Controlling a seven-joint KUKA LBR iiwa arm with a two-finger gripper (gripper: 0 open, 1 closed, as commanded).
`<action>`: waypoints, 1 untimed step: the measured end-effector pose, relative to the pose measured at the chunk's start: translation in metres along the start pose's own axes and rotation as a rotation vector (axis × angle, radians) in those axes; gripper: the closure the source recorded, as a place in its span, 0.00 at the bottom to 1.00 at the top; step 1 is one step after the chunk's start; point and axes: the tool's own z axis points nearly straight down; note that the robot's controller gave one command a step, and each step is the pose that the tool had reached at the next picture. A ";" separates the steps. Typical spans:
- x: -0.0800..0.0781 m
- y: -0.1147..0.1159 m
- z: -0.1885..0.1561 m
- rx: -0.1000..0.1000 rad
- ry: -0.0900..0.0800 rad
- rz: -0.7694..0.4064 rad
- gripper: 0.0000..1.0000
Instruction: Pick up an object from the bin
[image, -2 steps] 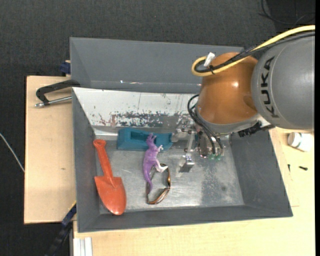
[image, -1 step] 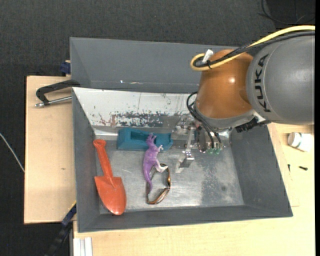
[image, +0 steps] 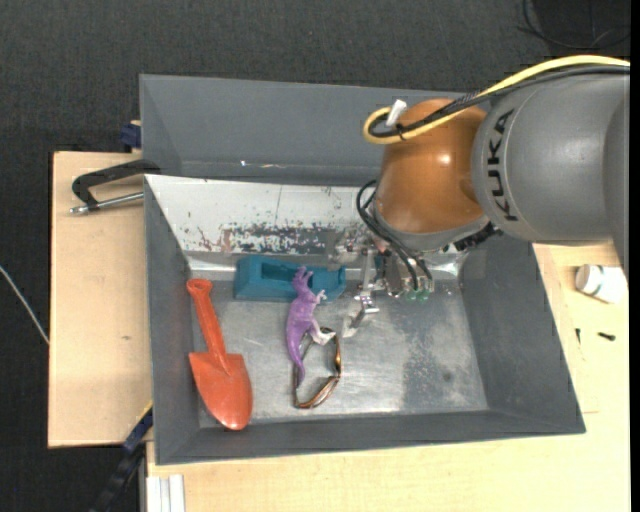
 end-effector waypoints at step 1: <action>-0.010 0.009 0.043 -0.008 0.000 -0.105 0.00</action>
Offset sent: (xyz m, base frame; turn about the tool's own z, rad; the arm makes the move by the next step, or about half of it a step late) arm 0.0247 0.0079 -0.0593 -0.0657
